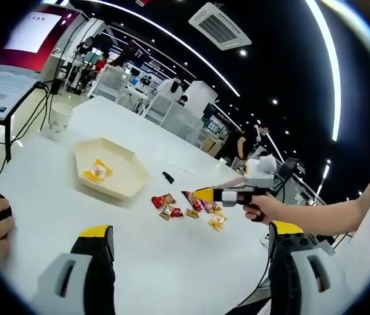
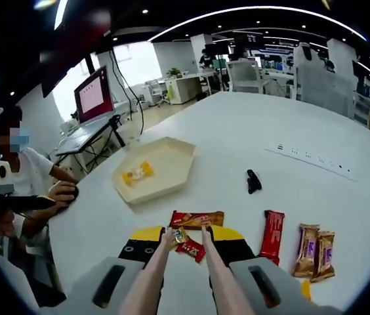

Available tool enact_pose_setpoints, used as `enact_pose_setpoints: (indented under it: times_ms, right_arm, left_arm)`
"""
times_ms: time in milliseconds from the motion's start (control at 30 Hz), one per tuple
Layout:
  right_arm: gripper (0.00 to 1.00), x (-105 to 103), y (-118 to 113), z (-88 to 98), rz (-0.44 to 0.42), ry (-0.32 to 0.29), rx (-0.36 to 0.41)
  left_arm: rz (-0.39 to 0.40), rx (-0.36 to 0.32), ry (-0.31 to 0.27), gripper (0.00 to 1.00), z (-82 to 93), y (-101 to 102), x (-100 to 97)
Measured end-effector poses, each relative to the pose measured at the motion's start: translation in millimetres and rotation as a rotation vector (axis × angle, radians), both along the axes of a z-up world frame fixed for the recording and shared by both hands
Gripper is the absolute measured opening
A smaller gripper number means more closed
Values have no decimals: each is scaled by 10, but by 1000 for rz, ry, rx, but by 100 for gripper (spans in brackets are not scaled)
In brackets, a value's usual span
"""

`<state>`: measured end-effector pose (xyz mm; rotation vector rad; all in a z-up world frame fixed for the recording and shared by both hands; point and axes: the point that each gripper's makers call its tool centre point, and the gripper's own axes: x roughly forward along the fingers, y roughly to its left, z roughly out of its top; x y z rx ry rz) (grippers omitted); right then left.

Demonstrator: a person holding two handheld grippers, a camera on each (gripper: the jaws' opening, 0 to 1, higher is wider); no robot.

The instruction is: Place the target food into the container with the food tongs after gripping and lifting it, then release it inside without dropping or visibly crushing the food.

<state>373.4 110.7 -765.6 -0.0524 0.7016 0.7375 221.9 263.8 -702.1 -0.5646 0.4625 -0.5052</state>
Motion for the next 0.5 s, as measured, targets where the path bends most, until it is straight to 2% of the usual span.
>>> enact_pose_setpoints:
  times_ms: [500]
  right_arm:
    - [25, -7, -121, -7, -41, -1, -6]
  left_arm:
    - [-28, -8, 1, 99, -8, -88, 95]
